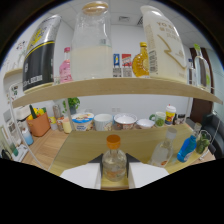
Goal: Make me a cup of Vodka Sunrise.
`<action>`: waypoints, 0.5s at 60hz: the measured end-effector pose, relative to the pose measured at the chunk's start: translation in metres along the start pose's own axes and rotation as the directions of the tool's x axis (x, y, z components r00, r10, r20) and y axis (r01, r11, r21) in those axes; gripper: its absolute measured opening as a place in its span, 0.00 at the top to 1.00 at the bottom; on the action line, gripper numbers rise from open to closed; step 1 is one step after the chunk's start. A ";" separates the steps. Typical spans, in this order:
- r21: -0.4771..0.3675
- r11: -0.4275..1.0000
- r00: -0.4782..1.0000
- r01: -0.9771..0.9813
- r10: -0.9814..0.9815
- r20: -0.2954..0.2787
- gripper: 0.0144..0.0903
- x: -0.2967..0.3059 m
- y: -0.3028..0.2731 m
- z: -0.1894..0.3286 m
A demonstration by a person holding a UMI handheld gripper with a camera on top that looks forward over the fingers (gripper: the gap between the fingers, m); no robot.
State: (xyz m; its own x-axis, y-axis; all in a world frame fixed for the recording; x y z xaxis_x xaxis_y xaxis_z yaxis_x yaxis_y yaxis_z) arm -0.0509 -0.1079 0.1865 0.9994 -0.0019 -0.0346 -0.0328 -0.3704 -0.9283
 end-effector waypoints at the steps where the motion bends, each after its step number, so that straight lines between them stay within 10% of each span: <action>1: -0.002 1.000 1.000 0.005 -0.005 0.001 0.71 0.000 0.000 0.000; 30: 0.119 0.993 0.996 0.026 -0.036 0.078 0.72 -0.013 -0.023 -0.103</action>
State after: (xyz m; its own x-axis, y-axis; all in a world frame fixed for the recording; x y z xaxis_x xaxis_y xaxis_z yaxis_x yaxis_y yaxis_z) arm -0.0624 -0.1950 0.2459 0.9960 0.0841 -0.0303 -0.0076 -0.2572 -0.9663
